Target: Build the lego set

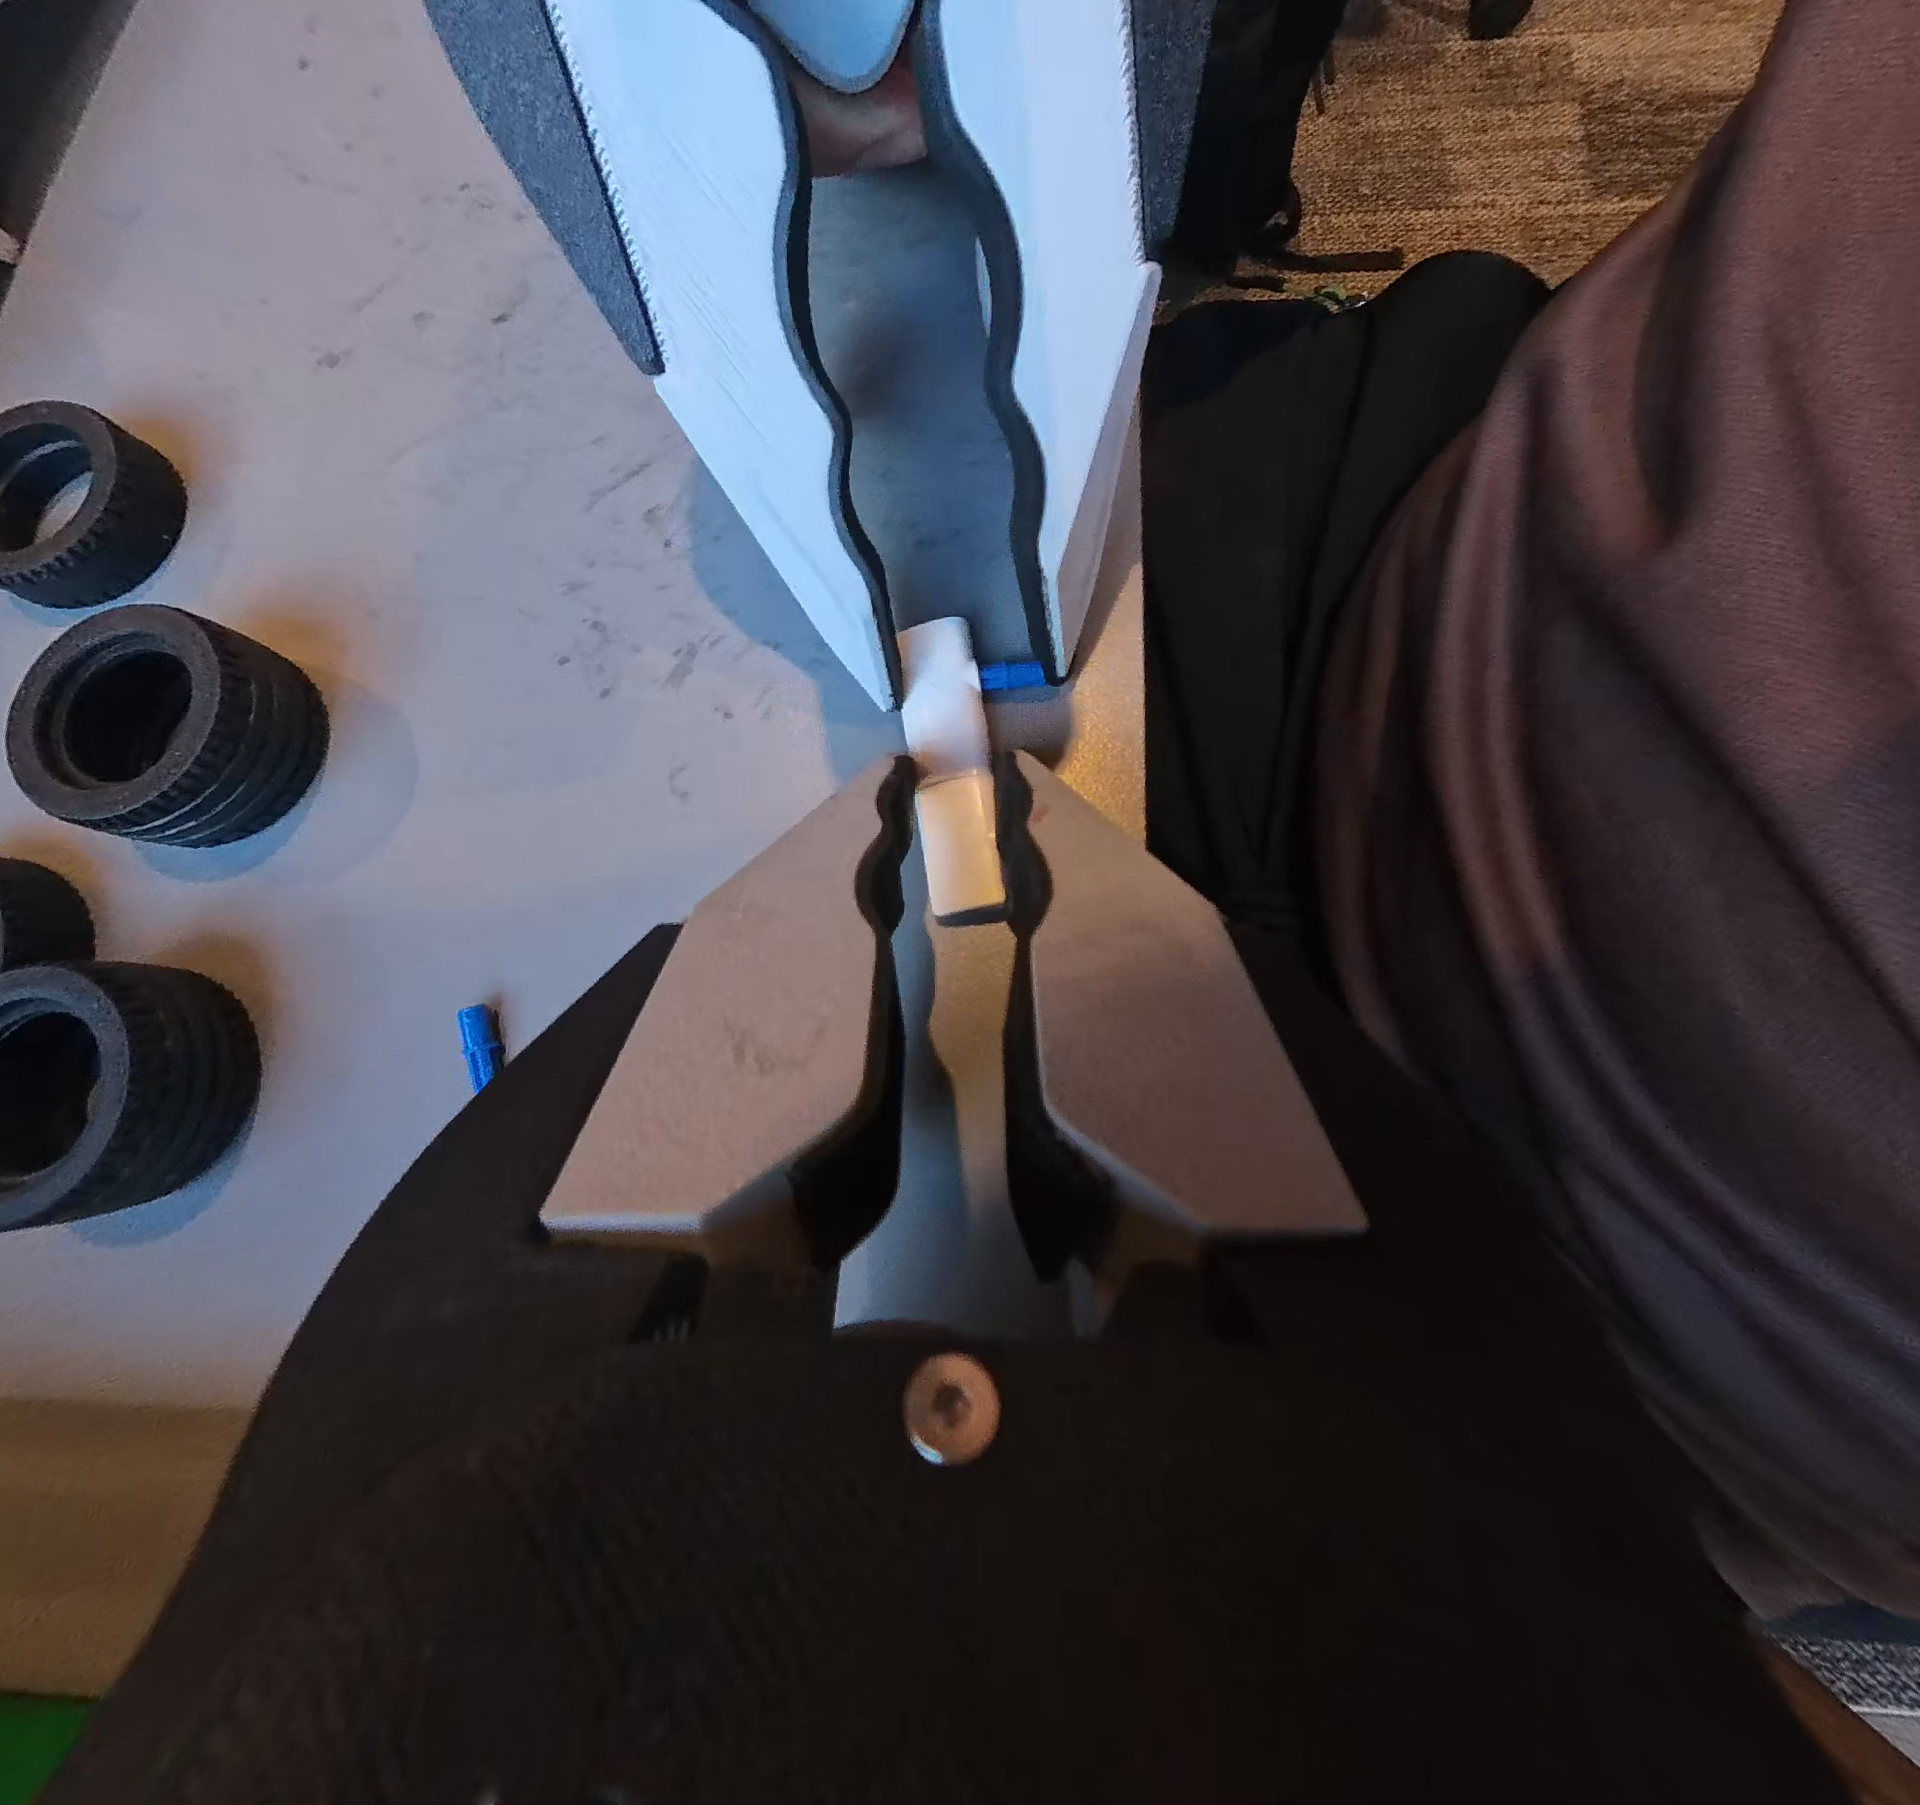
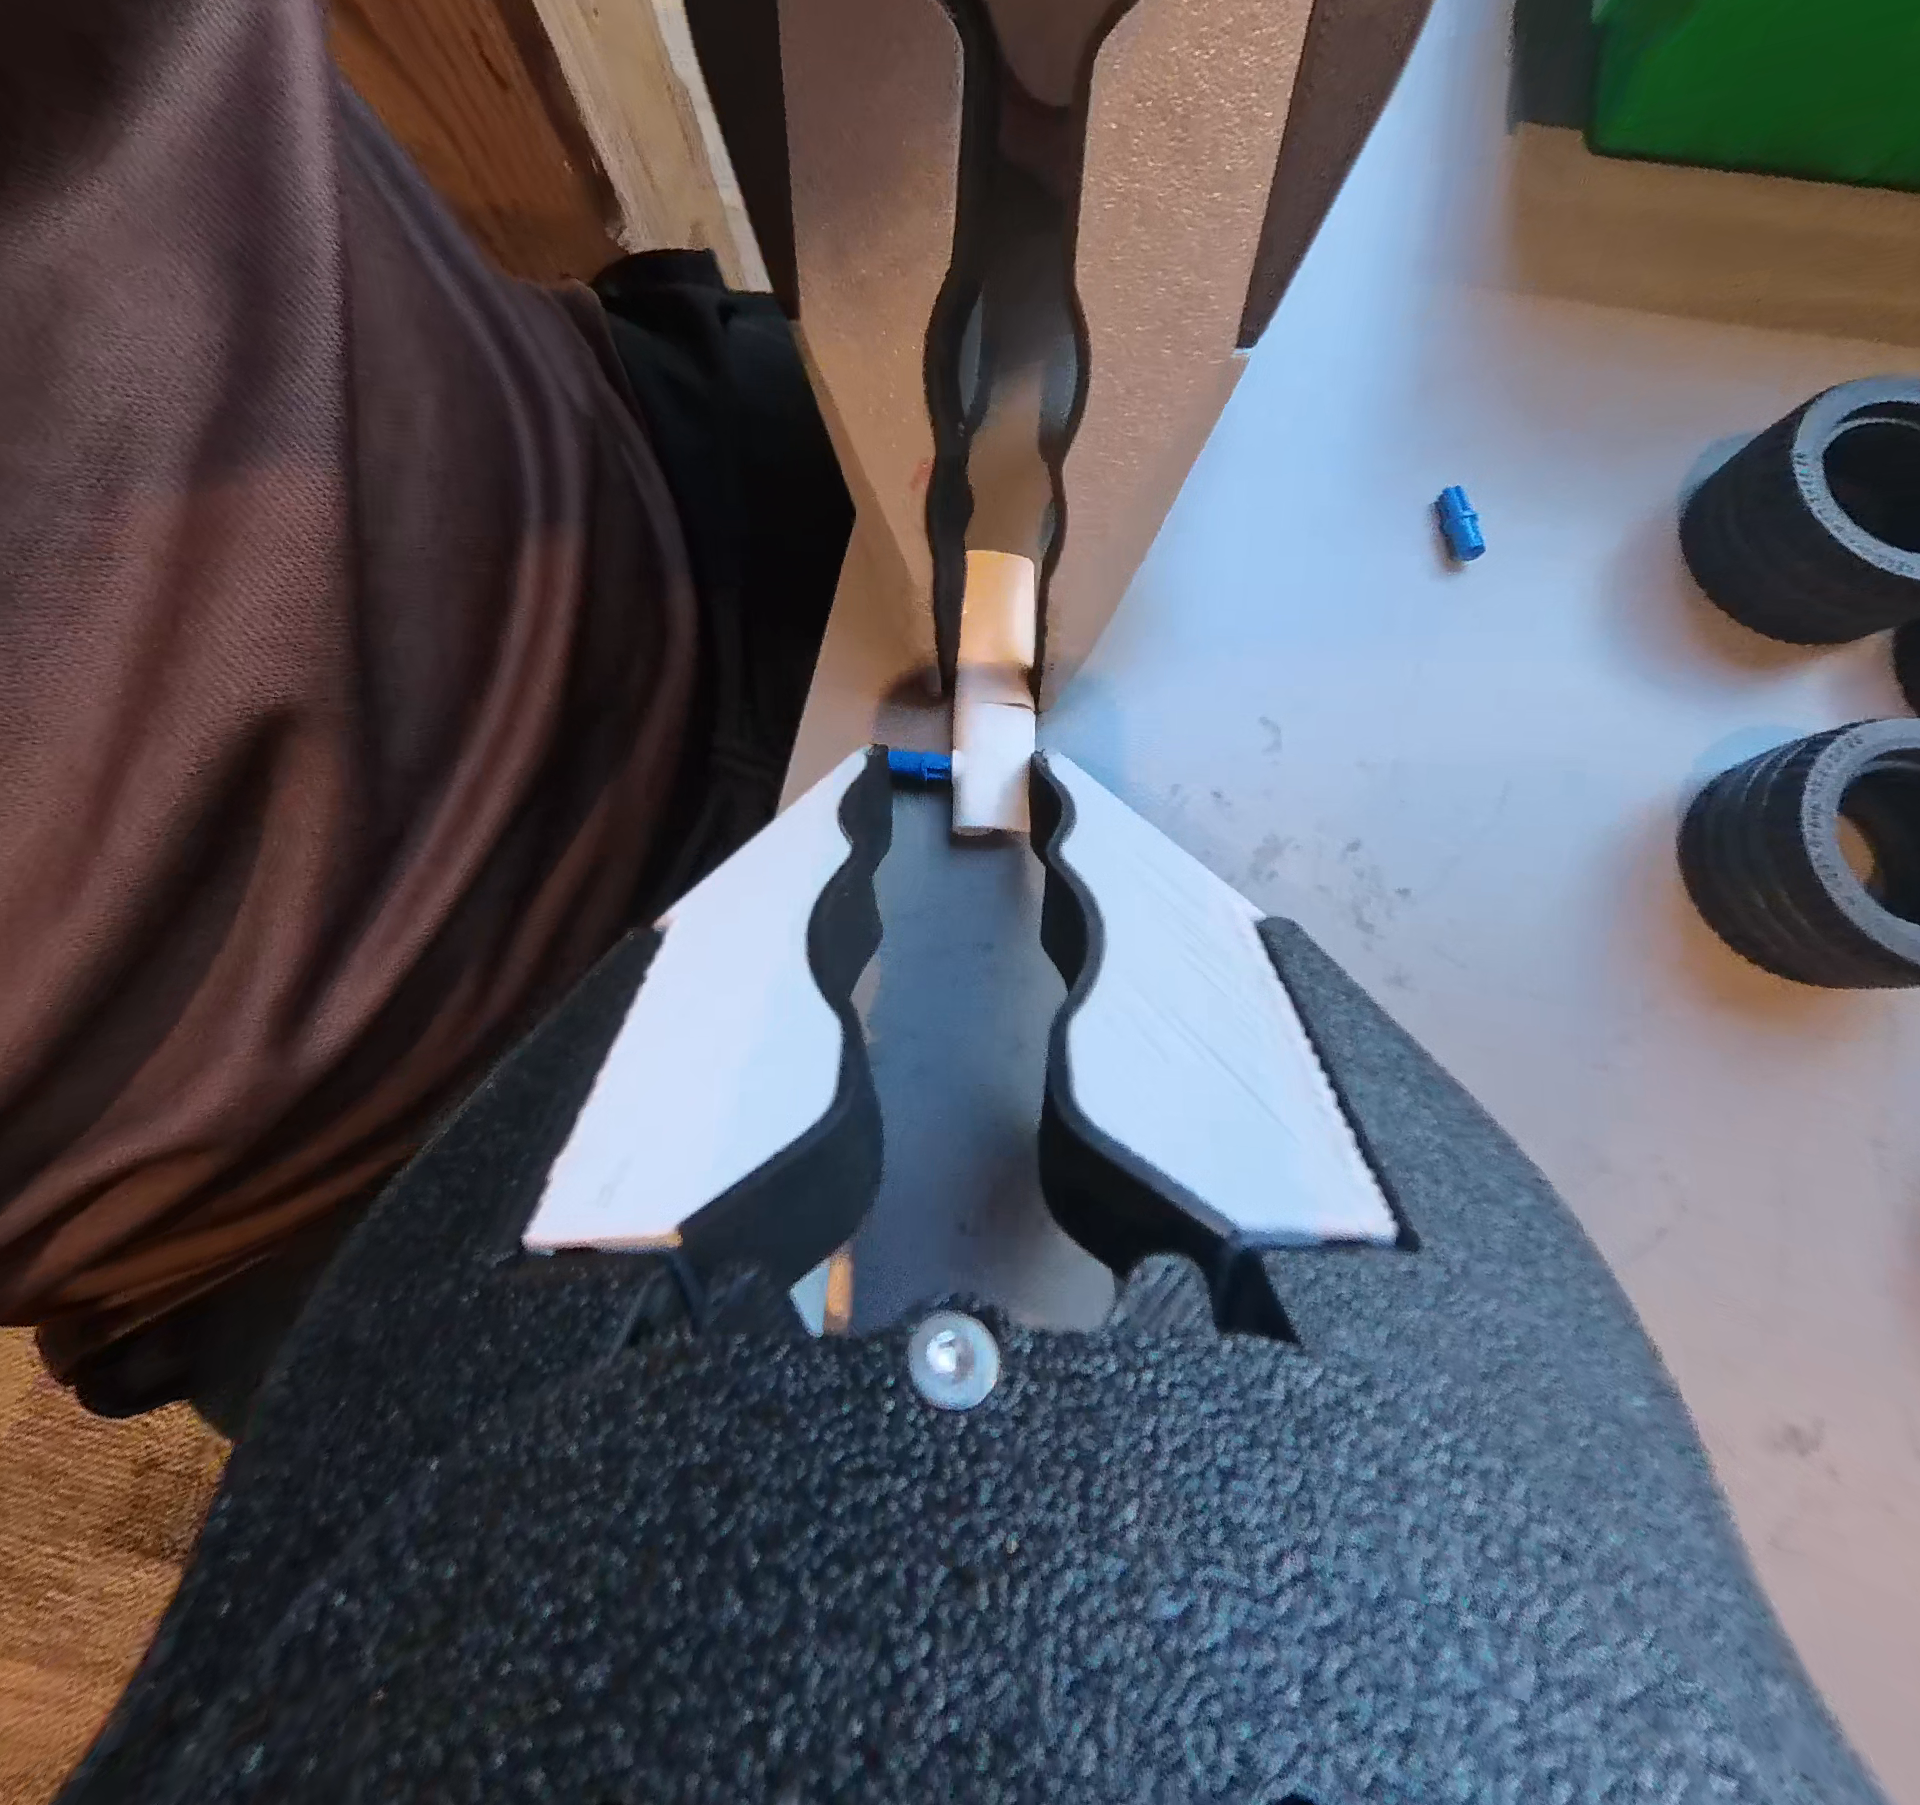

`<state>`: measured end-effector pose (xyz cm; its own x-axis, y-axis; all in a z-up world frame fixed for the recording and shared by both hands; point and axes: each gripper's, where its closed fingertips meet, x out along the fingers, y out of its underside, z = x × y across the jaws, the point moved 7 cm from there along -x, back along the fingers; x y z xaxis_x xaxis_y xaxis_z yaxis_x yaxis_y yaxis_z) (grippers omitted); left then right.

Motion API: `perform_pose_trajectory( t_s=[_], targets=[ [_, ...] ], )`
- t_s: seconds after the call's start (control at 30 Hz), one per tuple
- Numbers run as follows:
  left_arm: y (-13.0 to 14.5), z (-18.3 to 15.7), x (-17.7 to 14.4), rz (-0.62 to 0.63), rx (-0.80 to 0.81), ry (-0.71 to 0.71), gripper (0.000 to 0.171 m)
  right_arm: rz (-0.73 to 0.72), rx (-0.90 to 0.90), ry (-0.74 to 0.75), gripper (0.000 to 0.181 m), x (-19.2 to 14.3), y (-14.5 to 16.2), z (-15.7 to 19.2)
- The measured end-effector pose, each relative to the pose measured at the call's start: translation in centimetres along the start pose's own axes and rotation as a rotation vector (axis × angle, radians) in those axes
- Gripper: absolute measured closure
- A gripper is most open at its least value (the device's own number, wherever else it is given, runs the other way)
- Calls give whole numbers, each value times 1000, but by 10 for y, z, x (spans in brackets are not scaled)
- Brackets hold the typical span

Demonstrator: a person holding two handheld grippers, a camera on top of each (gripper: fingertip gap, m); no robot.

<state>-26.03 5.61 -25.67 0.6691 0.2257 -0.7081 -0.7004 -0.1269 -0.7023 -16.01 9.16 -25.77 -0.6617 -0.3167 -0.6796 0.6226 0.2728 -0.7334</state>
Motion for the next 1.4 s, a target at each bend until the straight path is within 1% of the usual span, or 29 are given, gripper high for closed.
perform_pose_trajectory(
  t_s=[0.07,0.1,0.2,0.27,0.33,0.4,0.47,0.53,0.63,0.77,0.8,0.83,0.93,1.07,1.13,1.2,1.3,1.4],
  targets=[
    [0,0,0,-5,4,15,158,3,-30,6,155,0,0,1],
    [0,1,0,-7,2,23,158,1,-40,1,160,0,0,0],
    [0,2,1,2,-5,37,158,-4,-19,-44,160,-1,0,-4],
    [0,2,0,3,-7,29,158,-2,-25,-30,159,-1,0,-4],
    [0,4,0,0,-41,18,158,-1,6,-10,159,-1,0,-5],
    [0,8,1,-2,-71,-10,158,2,38,35,158,-2,1,-8],
    [-1,14,3,1,-143,-56,158,7,55,120,158,-6,2,-12],
    [-3,21,4,9,-232,-118,158,-29,103,194,154,-13,3,-14],
    [-3,26,6,9,-297,-185,158,-72,183,262,150,-20,6,-18],
    [-6,26,8,5,-368,-201,158,-37,157,344,148,-18,6,-23],
    [-7,25,7,7,-373,-202,155,-9,145,378,151,-17,8,-26],
    [-7,25,7,9,-382,-209,141,18,141,400,155,-16,11,-28],
    [-6,23,6,2,-407,-220,141,26,141,437,155,-17,12,-29],
    [-6,20,6,-36,-451,-223,135,12,184,496,156,-22,14,-35],
    [-6,20,2,-59,-441,-255,132,-24,196,527,156,-26,14,-37],
    [-5,20,-4,-91,-432,-280,125,-72,198,570,155,-32,14,-38],
    [-3,20,-18,-179,-404,-328,121,-147,182,624,155,-41,12,-37],
    [-4,21,-39,-320,-325,-407,122,-201,171,664,152,-48,11,-38]
  ],
)
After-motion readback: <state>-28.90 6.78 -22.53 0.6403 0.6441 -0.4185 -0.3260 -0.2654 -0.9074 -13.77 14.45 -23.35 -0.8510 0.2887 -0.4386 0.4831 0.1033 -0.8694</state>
